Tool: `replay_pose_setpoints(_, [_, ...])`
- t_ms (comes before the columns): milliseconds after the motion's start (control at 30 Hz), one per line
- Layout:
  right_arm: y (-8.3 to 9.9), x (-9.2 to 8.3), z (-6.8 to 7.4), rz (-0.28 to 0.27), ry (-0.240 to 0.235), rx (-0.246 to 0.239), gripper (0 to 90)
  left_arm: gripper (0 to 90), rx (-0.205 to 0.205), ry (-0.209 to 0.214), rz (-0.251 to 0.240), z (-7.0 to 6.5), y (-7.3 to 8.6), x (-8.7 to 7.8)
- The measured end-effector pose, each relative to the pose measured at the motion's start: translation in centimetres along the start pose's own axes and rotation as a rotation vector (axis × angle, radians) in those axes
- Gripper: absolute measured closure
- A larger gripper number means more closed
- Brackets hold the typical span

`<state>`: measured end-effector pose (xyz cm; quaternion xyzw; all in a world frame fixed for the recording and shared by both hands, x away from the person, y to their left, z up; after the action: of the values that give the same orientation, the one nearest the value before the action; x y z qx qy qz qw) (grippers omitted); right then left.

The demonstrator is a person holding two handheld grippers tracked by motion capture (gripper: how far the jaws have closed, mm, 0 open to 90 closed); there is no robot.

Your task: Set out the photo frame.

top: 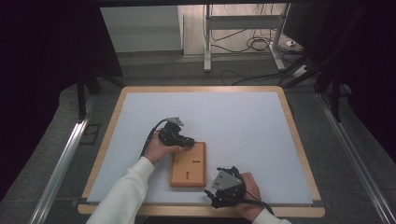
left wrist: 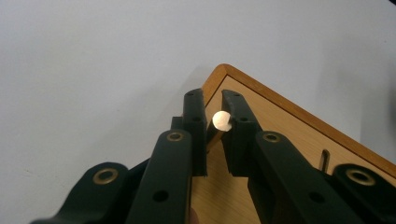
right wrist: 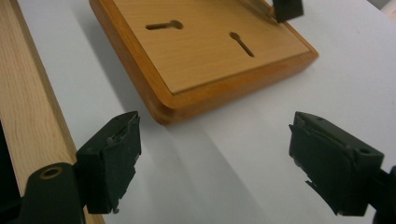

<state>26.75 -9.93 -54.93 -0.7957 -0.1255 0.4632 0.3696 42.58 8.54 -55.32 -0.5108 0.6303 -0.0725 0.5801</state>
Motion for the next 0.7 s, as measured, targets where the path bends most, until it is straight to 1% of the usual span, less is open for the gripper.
replay_pose_setpoints(33, [-0.4, 0.4, 0.3, 0.001, 0.002, -0.019, 16.6, 81.1, -0.001, 0.004, 0.004, 0.1, -0.1, 0.0])
replay_pose_setpoints(67, [-0.4, 0.4, 0.3, 0.001, 0.002, -0.019, 16.6, 81.0, -0.001, 0.004, 0.004, 0.1, -0.1, 0.0])
replay_pose_setpoints(100, [-0.8, 0.9, 0.6, 0.011, 0.011, -0.038, 16.6, 81.0, -0.004, 0.009, 0.005, 0.1, -0.1, 0.0])
replay_pose_setpoints(167, [-1.1, 1.4, 0.7, 0.019, 0.027, -0.041, 16.6, 81.0, -0.006, 0.012, 0.006, 0.1, -0.1, 0.0])
replay_pose_setpoints(200, [-1.1, 1.4, 0.7, 0.019, 0.027, -0.041, 16.6, 81.0, -0.008, 0.014, 0.007, 0.2, -0.1, 0.0])
replay_pose_setpoints(300, [-1.6, 2.2, 1.0, 0.029, 0.031, -0.044, 16.3, 80.8, -0.019, 0.028, 0.011, 0.4, -0.1, 0.0])
replay_pose_setpoints(367, [-1.8, 2.6, 1.3, 0.04, 0.027, -0.067, 16.4, 80.9, -0.022, 0.029, 0.015, 0.4, -0.2, 0.0])
replay_pose_setpoints(400, [-1.9, 2.7, 1.4, 0.045, 0.035, -0.085, 16.4, 80.9, -0.022, 0.03, 0.018, 0.4, -0.2, 0.0])
replay_pose_setpoints(433, [-1.9, 2.9, 1.5, 0.045, 0.039, -0.09, 16.3, 80.9, -0.022, 0.03, 0.018, 0.4, -0.2, 0.0])
replay_pose_setpoints(467, [-2.0, 3.0, 1.6, 0.05, 0.039, -0.097, 16.4, 81.0, -0.031, 0.034, 0.019, 0.4, -0.3, 0.0])
replay_pose_setpoints(567, [-2.2, 3.3, 1.6, 0.049, 0.052, -0.102, 16.6, 80.9, -0.038, 0.045, 0.021, 0.6, -0.3, 0.0])
replay_pose_setpoints(600, [-2.4, 3.6, 1.6, 0.049, 0.069, -0.117, 18.0, 81.0, -0.039, 0.046, 0.022, 0.6, -0.3, 0.0])
replay_pose_setpoints(633, [-2.5, 3.6, 1.6, 0.051, 0.075, -0.125, 18.4, 81.0, -0.04, 0.044, 0.023, 0.6, -0.4, 0.0])
replay_pose_setpoints(667, [-2.5, 3.6, 1.6, 0.051, 0.075, -0.125, 18.4, 81.0, -0.04, 0.044, 0.023, 0.6, -0.4, 0.0])
replay_pose_setpoints(700, [-2.7, 3.8, 1.5, 0.045, 0.095, -0.128, 19.2, 81.0, -0.044, 0.046, 0.024, 0.6, -0.4, 0.0])
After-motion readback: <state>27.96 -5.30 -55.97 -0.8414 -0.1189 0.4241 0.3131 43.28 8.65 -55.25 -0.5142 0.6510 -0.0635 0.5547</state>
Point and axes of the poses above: each handheld gripper's, and its own axes: x roughly forward along the jaws, y roughly out of its underside, z roughly to its left, the point moved 5 cm from there along x, roughly forward along the jaws
